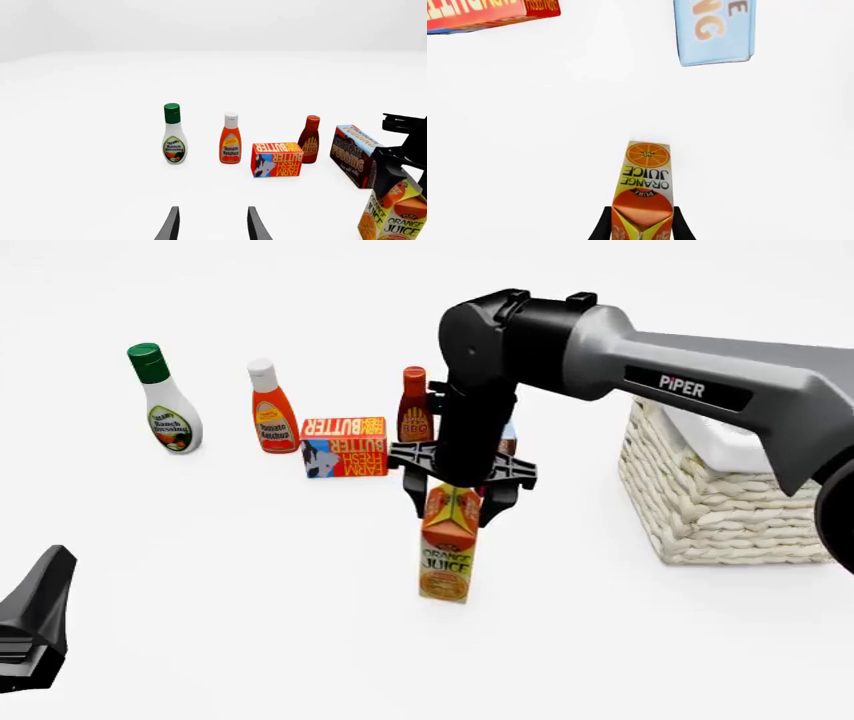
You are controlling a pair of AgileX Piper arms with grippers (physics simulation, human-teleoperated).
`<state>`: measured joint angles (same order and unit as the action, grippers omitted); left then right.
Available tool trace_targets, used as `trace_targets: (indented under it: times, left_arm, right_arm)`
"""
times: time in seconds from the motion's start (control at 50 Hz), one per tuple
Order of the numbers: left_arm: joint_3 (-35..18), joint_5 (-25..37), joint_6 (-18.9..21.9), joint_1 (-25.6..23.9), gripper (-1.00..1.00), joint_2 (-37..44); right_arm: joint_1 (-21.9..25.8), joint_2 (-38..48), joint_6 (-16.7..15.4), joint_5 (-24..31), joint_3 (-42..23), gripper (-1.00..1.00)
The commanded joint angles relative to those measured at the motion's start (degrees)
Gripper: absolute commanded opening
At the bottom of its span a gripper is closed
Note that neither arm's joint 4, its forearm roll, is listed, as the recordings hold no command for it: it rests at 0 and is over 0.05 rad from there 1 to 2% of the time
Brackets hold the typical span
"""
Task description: Pick the orange juice and place it in the basket.
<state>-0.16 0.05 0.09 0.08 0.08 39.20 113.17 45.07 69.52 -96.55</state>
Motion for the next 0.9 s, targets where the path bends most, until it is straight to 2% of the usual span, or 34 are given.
trace_targets:
  times: [0.02,0.14,0.32,0.36,0.62,0.66,0.68,0.78,0.84,0.9]
  left_arm:
    - [0.0,0.0,0.01,0.01,1.0,0.0]
    - [0.0,-0.01,-0.01,-0.01,1.0,0.0]
    - [0.0,0.0,-0.01,0.0,1.0,0.0]
    - [0.0,0.0,-0.01,0.0,1.0,0.0]
    - [0.0,0.01,0.0,0.01,1.0,0.0]
    - [0.0,0.0,-0.01,0.0,1.0,0.0]
    - [0.0,0.02,-0.01,0.0,1.0,0.0]
    - [0.0,0.01,0.0,0.02,1.0,0.0]
    - [0.0,-0.01,0.0,0.0,1.0,0.0]
    - [0.0,0.0,-0.01,0.0,1.0,0.0]
  right_arm:
    - [1.15,-3.4,1.45,0.37,2.0,-1.0]
    - [3.16,-5.9,2.85,0.37,2.6,-1.0]
    - [2.62,-7.3,1.85,0.38,3.42,-1.0]
    - [2.01,-7.27,0.7,0.38,3.39,-1.0]
    - [2.17,-7.84,-1.69,0.38,2.78,-1.0]
    - [2.08,-7.82,-2.36,0.38,2.64,-1.0]
    - [1.92,-7.74,-3.67,0.38,2.27,-1.0]
    - [1.75,-8.45,-4.79,0.38,2.66,-1.0]
    - [1.61,-8.62,-6.94,0.38,2.54,-1.0]
    - [1.83,-8.87,-7.06,0.38,2.89,-1.0]
